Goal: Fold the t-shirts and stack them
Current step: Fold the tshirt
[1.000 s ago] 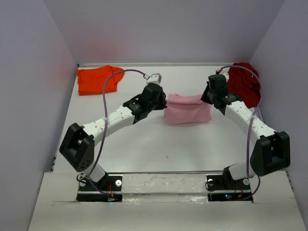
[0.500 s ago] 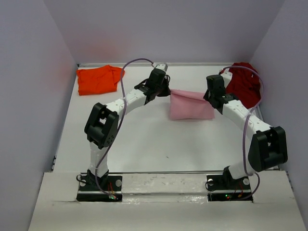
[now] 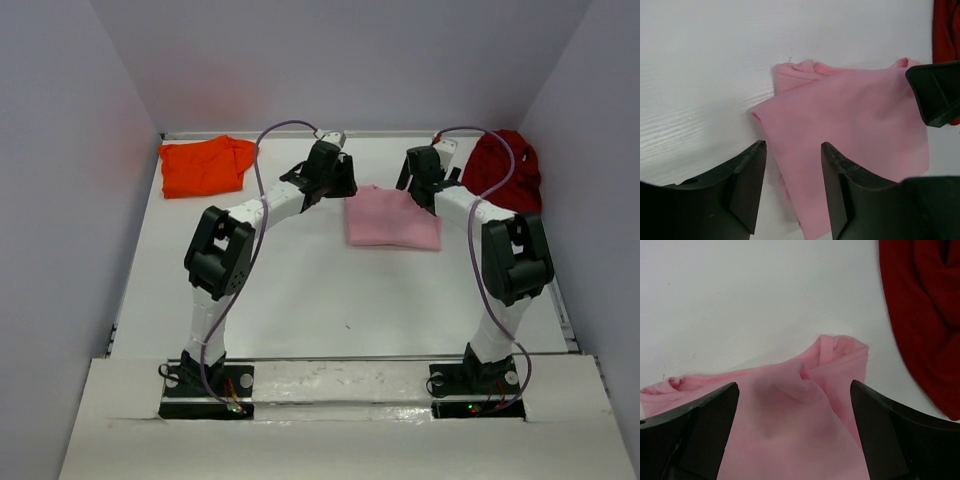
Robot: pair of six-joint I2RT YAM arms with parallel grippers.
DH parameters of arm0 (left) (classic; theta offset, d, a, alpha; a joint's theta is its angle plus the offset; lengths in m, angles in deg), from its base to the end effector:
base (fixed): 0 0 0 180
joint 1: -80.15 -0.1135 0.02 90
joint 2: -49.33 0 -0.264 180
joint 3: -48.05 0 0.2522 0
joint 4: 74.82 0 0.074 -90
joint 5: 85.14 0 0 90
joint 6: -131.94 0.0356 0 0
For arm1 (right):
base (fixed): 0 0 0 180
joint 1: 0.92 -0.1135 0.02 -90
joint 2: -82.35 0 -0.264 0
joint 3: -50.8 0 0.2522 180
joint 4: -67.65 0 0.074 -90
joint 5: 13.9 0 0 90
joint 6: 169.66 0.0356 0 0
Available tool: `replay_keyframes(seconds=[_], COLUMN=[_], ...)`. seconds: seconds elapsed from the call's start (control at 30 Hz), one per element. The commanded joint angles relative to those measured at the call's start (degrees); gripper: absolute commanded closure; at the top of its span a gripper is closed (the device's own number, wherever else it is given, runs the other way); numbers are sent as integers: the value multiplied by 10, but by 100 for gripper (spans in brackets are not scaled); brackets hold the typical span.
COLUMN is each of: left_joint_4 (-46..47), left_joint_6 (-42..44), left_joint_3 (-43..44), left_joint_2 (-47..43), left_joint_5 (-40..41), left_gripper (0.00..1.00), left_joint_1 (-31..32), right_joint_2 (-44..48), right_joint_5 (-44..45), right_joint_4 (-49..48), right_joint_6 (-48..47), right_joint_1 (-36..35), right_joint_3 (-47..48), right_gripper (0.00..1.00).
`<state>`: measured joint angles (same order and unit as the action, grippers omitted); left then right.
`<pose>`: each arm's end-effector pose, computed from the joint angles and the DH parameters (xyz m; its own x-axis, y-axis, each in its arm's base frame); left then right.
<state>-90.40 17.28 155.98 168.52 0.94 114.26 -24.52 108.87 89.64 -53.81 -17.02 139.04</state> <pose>0.4075 -0.2789 0.2453 -0.5942 -0.1003 -0.7980 0.3984 0.8252 -0.4003 0.4036 0.0964 0.2179 -0.4925 0.2394 -0.8367 0.4181 0.9083 0.0138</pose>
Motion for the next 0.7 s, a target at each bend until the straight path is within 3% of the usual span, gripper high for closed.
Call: replay_keyframes(seconds=[0.0, 0.33, 0.67], left_joint_4=[47, 74, 82], left_joint_6=[17, 16, 15], left_joint_3=[-39, -123, -190], left_joint_2=[-71, -135, -186], left_joint_5=[20, 18, 22], left_gripper=[41, 41, 41], left_joint_1=[-1, 9, 18], right_joint_2=[22, 92, 33], right_joint_5=[16, -84, -113], right_joint_4=[-77, -77, -77], right_joint_6=[-31, -39, -48], right_joint_1=[4, 4, 4], right_joint_3=[22, -55, -20], right_gripper=[2, 5, 12])
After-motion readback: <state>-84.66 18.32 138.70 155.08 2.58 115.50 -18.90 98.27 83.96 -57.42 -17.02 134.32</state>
